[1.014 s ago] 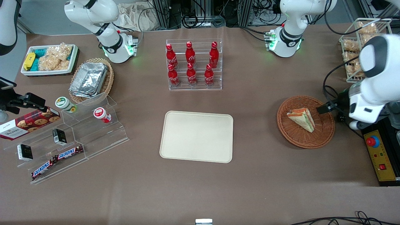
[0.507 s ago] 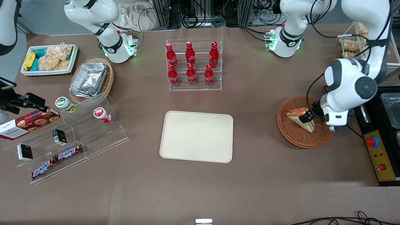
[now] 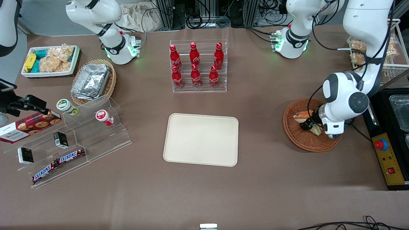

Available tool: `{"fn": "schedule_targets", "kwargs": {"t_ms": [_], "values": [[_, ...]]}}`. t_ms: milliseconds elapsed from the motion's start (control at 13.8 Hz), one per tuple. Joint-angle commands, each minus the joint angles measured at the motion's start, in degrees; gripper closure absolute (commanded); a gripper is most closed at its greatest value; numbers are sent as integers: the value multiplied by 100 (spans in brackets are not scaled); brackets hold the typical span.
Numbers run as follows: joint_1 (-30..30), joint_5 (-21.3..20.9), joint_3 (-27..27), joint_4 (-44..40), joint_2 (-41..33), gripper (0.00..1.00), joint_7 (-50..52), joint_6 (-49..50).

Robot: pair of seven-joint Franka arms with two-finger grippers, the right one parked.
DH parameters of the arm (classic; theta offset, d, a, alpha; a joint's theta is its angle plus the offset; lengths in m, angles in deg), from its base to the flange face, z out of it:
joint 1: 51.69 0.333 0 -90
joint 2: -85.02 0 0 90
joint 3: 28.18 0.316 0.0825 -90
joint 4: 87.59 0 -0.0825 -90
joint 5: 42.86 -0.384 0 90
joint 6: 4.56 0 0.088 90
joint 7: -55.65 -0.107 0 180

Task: Place sandwich from basket to tray
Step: 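Close the left gripper on the sandwich and lift it from the basket, then carry the sandwich with the left gripper over the cream tray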

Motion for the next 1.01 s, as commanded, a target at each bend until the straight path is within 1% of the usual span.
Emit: {"fn": "schedule_targets", "kwargs": {"t_ms": [0, 72, 145, 217, 290, 362, 507, 580, 652, 725, 870, 942], "values": [[11, -38, -9, -42, 6, 94, 98, -33], [19, -56, -9, -51, -29, 100, 63, -16], [11, -56, -9, -60, -90, 100, 11, 37], [-7, -82, -17, -86, -300, 100, -25, 185], [-42, -178, -44, -156, -519, 100, -121, 517], [-68, -223, -61, -296, -748, 100, -453, 930], [-121, -145, -227, -690, -1048, 100, -1042, 1582], [-130, -118, -437, -875, -1057, 100, -1201, 1706], [-130, -4, -770, -1042, -1023, 100, -1220, 1664], [-130, 232, -1113, -1209, -944, 100, -1238, 1568], [-156, 156, -1894, -1351, -699, 100, -1256, 1208], [-174, -10, -2142, -1360, -584, 100, -1230, 980]]}}
